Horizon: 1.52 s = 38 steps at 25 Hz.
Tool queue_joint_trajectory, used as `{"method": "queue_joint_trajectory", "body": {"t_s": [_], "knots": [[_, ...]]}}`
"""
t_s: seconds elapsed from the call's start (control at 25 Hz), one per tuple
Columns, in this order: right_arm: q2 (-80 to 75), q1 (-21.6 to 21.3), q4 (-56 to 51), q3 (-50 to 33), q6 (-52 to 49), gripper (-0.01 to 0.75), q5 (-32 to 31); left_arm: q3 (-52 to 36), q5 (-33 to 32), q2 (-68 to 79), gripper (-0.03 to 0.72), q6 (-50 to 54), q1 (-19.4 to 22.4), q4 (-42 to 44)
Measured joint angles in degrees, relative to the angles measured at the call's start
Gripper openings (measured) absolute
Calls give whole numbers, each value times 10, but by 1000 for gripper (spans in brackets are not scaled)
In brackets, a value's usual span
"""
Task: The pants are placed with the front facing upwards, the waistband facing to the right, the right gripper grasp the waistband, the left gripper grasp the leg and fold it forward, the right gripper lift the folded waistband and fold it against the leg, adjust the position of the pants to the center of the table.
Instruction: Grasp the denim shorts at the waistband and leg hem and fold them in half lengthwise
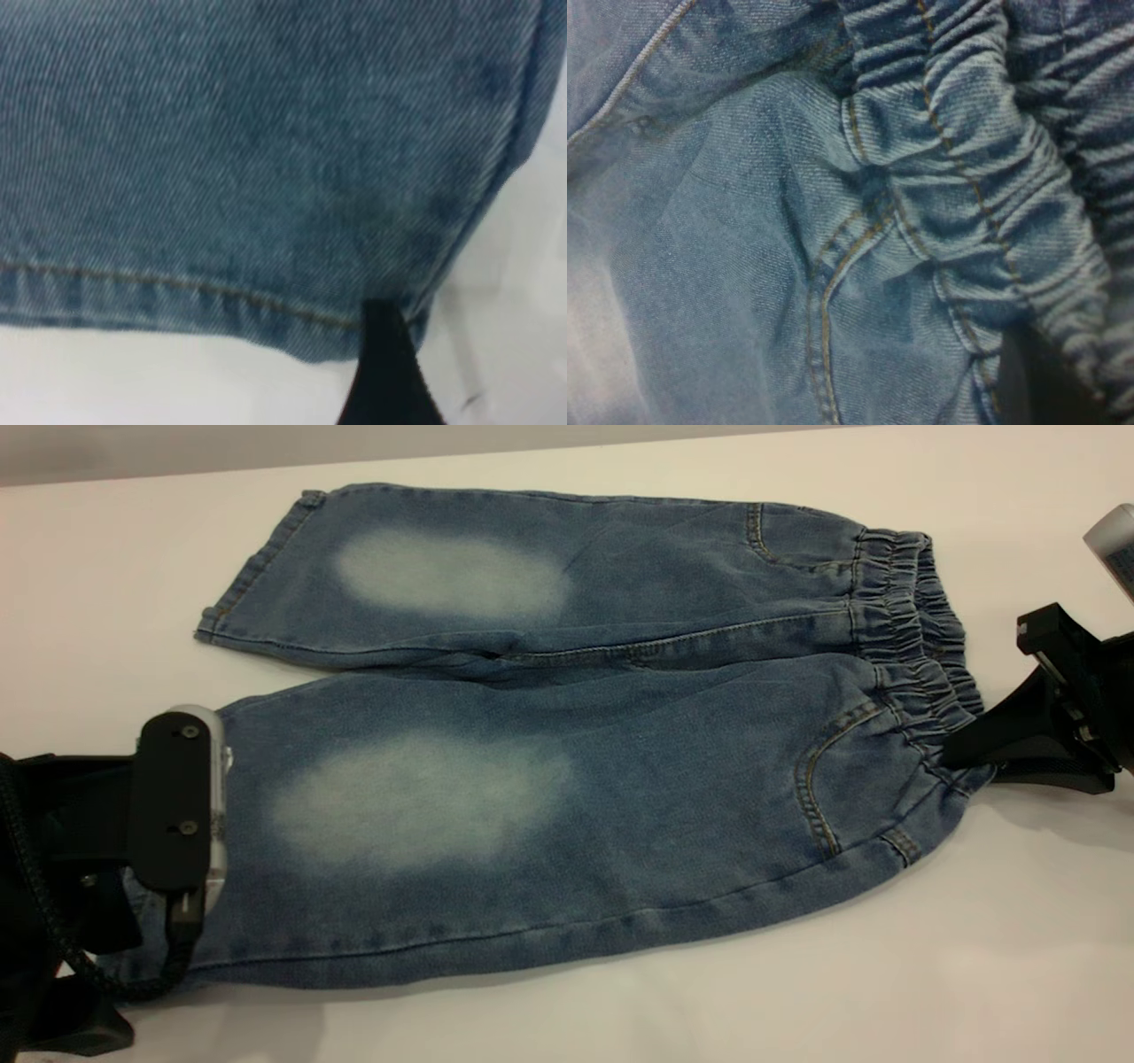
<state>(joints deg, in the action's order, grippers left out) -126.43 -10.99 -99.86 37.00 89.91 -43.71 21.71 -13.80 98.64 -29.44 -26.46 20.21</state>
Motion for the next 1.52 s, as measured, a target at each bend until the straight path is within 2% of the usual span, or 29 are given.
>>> {"method": "queue_joint_trajectory", "body": {"t_s": [0.28, 0.4, 0.6, 1.24, 1.52], "knots": [[0, 0, -1, 1, 0, 41, -1, 0, 10, 7, 431, 149, 1, 150], [0, 0, -1, 1, 0, 41, -1, 0, 27, 25, 431, 193, 1, 190], [0, 0, -1, 1, 0, 43, -2, 0, 60, 41, 431, 198, 1, 194], [0, 0, -1, 1, 0, 49, -4, 1, 54, 66, 426, 197, 1, 219], [0, 0, -1, 1, 0, 49, -17, 1, 56, 66, 382, 197, 1, 222]]}}
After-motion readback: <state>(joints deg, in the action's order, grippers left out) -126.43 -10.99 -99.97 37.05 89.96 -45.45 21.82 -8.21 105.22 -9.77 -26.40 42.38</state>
